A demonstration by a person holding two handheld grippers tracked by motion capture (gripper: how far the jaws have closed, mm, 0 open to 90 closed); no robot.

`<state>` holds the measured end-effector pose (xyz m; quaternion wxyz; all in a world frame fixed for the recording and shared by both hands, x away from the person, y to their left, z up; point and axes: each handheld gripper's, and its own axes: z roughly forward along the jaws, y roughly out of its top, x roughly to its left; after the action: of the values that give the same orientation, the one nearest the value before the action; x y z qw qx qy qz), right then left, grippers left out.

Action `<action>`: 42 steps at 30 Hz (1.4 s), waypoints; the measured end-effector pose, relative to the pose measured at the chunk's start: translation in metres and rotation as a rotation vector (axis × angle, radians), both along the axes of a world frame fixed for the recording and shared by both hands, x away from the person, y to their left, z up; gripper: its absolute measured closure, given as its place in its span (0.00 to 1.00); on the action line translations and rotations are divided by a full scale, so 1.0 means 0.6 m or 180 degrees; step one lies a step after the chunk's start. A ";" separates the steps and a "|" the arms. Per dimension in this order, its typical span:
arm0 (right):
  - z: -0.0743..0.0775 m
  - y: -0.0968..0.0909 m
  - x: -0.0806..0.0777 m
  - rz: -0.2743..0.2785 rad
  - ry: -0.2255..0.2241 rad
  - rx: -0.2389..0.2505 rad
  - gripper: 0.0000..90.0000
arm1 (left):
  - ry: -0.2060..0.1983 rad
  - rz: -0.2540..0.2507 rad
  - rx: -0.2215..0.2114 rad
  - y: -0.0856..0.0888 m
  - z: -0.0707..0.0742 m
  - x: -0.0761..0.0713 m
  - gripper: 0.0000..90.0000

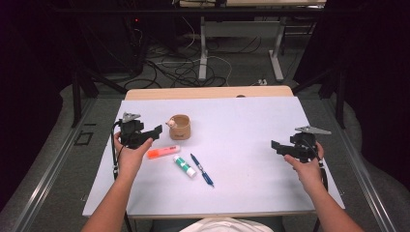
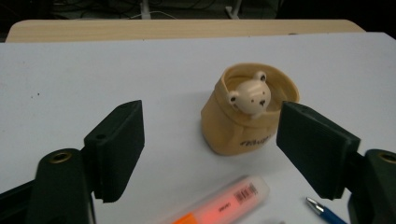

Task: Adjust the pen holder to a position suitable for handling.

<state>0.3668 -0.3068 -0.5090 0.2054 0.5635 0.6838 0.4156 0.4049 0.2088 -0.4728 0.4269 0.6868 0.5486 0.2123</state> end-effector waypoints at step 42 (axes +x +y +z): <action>-0.016 -0.009 0.008 -0.0032 0.0209 0.0113 0.19 | 0.1142 0.0212 -0.0664 -0.069 -0.020 0.103 0.50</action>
<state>0.3714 -0.3124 -0.5187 0.1749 0.5838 0.6799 0.4078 0.4670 0.1671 -0.4845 0.3839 0.6471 0.6573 0.0426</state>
